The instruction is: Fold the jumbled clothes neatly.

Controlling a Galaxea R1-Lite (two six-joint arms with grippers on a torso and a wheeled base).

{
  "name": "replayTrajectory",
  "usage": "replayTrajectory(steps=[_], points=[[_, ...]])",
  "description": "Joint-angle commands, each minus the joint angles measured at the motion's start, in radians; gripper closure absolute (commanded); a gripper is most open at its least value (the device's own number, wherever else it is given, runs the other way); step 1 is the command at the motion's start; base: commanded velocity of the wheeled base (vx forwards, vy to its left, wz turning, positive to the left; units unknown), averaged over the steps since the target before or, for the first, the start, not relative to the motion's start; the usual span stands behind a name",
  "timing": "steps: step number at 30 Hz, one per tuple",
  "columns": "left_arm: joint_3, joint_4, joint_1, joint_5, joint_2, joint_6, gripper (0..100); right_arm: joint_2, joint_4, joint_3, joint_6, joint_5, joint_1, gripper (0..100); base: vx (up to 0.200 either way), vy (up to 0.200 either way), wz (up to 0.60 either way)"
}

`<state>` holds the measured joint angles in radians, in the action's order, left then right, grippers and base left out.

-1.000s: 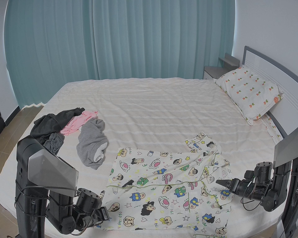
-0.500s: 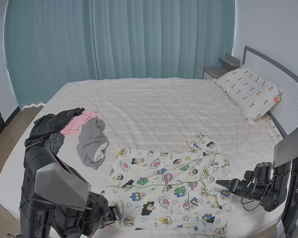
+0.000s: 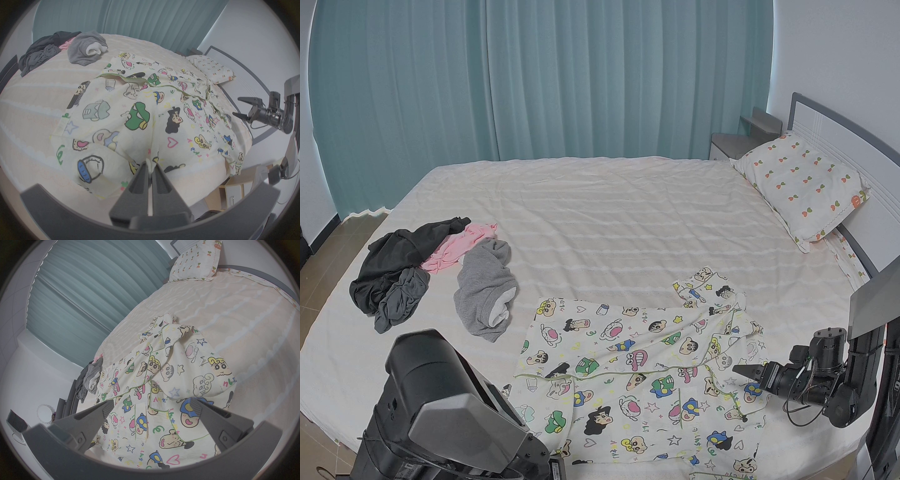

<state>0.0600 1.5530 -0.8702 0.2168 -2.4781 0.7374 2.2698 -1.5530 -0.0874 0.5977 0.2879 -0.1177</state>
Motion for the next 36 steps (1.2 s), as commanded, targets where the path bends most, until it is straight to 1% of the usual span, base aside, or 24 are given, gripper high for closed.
replayTrajectory(steps=[1,4,5,16,19,23,27,28,34,36], points=[[-0.019,0.018,-0.033,-0.002,-0.012,0.000,100,0.004,-0.012,0.000,0.001,0.001,-0.002,0,0.000,0.000,0.00],[-0.026,0.018,-0.036,-0.004,-0.013,0.000,100,0.004,-0.012,0.000,-0.001,0.001,0.000,0,0.000,0.000,0.00],[-0.029,0.018,-0.038,-0.004,-0.013,0.000,0,0.004,-0.012,0.000,-0.001,0.001,-0.002,0,0.000,0.000,0.00],[-0.031,0.018,-0.047,-0.001,-0.016,0.000,0,0.005,-0.012,0.002,-0.001,0.002,0.000,0,0.000,0.000,0.00],[-0.029,0.018,-0.044,0.018,-0.012,0.003,0,0.008,-0.012,0.000,0.001,0.002,0.000,0,0.000,0.000,0.00],[-0.026,0.018,-0.032,0.052,0.056,0.023,0,0.008,-0.012,0.002,-0.001,0.002,0.000,0,0.000,0.000,0.00],[-0.025,0.018,-0.021,0.052,0.134,0.068,0,0.008,-0.012,0.000,-0.001,0.002,0.000,0,0.000,0.000,0.00],[-0.023,0.018,-0.013,0.052,0.154,0.082,0,0.008,-0.012,0.002,-0.001,0.002,0.000,0,0.000,0.000,0.00],[0.004,0.018,0.039,0.059,0.163,0.086,0,0.008,-0.012,0.002,-0.002,0.001,0.000,0,0.000,0.000,0.00],[0.037,0.018,0.062,0.075,0.159,0.119,0,0.010,-0.012,0.002,-0.007,0.001,0.000,0,0.000,0.000,0.00]])
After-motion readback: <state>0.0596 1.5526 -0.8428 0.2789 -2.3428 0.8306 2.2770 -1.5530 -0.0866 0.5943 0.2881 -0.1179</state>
